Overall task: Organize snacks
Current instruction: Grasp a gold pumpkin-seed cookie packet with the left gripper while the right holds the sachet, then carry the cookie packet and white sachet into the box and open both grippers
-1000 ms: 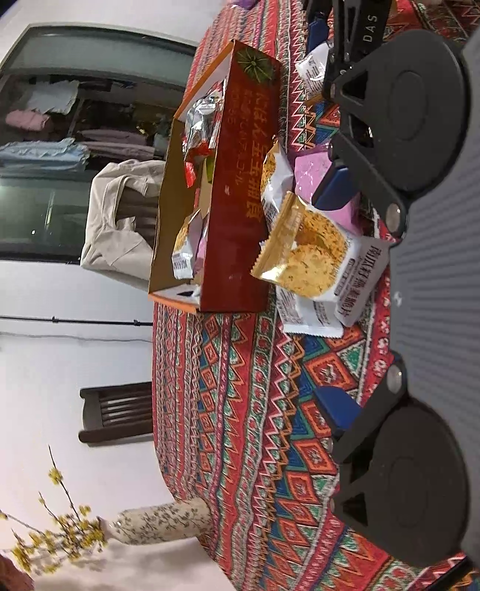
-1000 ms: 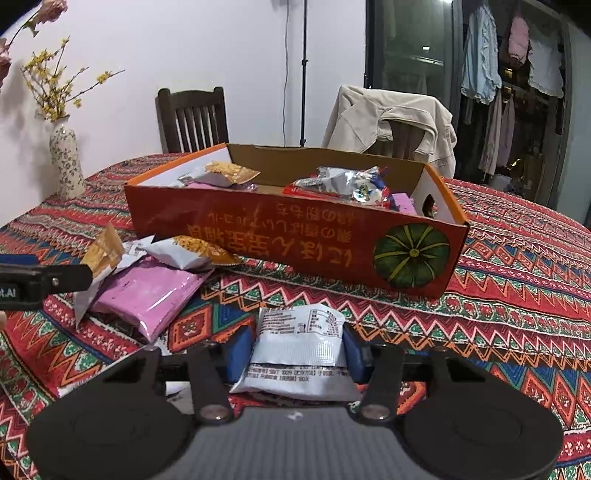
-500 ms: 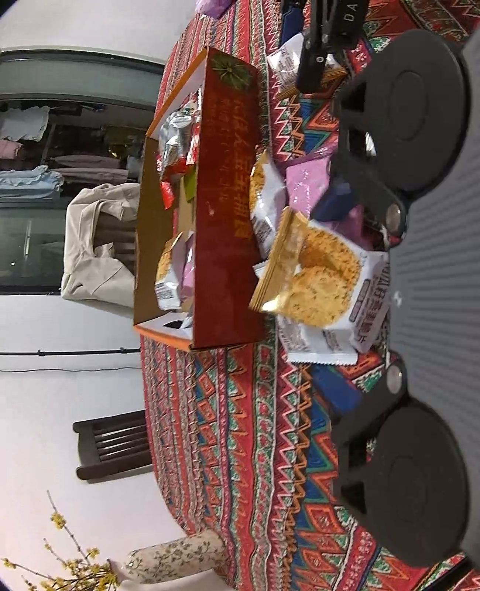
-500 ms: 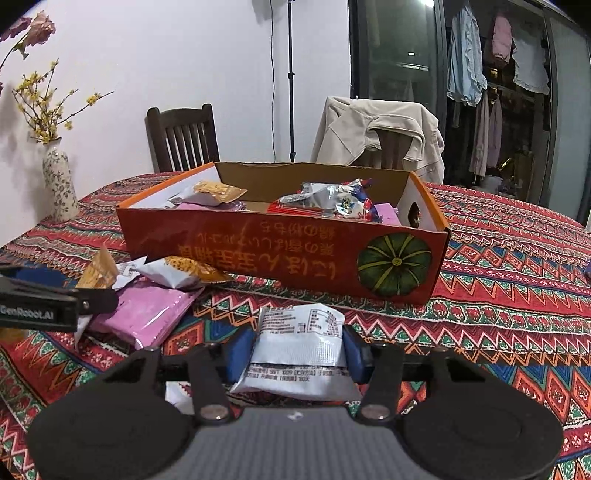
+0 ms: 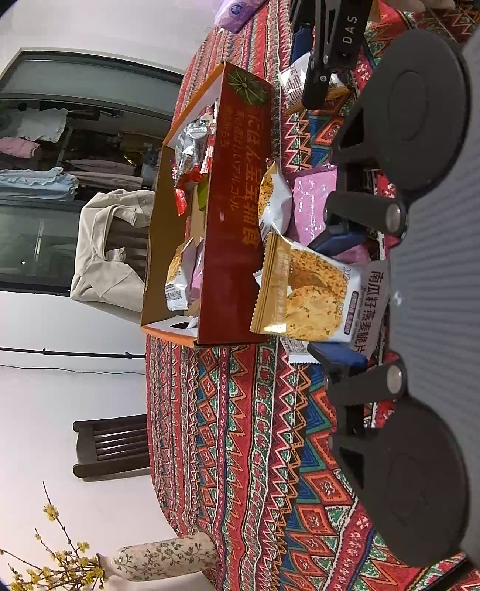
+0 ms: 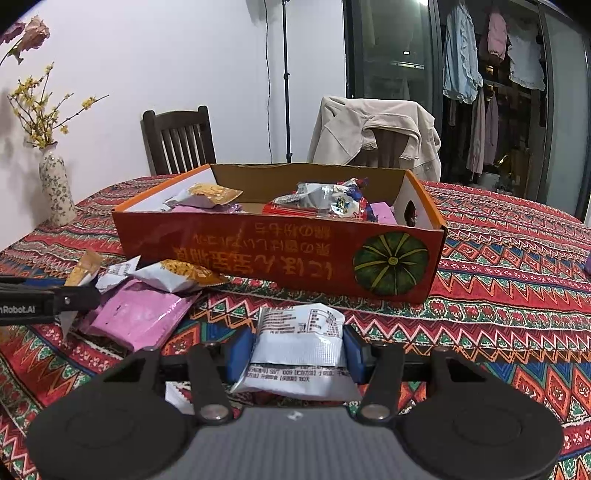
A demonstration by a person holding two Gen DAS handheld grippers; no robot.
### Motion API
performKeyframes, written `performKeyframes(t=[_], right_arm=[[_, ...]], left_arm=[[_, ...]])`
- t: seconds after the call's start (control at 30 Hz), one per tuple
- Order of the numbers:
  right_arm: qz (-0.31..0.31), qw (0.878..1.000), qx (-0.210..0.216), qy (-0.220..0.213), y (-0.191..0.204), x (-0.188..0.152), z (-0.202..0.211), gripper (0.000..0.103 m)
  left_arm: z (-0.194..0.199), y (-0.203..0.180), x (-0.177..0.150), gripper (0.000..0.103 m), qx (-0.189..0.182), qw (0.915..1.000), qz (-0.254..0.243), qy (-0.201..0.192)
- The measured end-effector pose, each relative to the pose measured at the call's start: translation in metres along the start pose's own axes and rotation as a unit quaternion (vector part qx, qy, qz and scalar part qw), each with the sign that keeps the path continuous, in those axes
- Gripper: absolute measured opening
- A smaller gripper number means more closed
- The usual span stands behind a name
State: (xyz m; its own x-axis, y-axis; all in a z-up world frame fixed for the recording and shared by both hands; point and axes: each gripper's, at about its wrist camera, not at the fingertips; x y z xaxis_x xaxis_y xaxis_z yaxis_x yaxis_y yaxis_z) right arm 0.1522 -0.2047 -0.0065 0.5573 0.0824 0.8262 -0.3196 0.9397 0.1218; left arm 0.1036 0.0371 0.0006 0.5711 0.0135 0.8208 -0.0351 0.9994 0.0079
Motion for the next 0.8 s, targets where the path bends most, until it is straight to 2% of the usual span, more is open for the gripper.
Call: performKeyframes(t=[0.4, 0.8], right_arm=[[0.011, 0.999, 0.001, -0.034, 0.005, 0.014, 0.012, 0.052], [0.026, 0.995, -0.009, -0.096, 0.011, 0.075, 0.022, 0.052]], left_arm=[[0.018, -0.002, 0.023, 0.051, -0.003, 0.9992, 0.0, -0.04], [0.018, -0.022, 0.081, 0.051, -0.014, 0.9952, -0.008, -0.097]])
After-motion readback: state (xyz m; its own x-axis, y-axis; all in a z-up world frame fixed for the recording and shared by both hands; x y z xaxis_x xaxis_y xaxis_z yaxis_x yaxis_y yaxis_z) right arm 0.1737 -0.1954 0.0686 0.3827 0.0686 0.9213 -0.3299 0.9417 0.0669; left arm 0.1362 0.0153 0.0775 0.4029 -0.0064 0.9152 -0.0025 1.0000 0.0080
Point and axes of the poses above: each gripper's, at about its wrist camera, not at the fingertips, and z roughly against the way its jaws point, y to its left, x to its top, and after that the axes turned 5 degrees about -z, right-handed
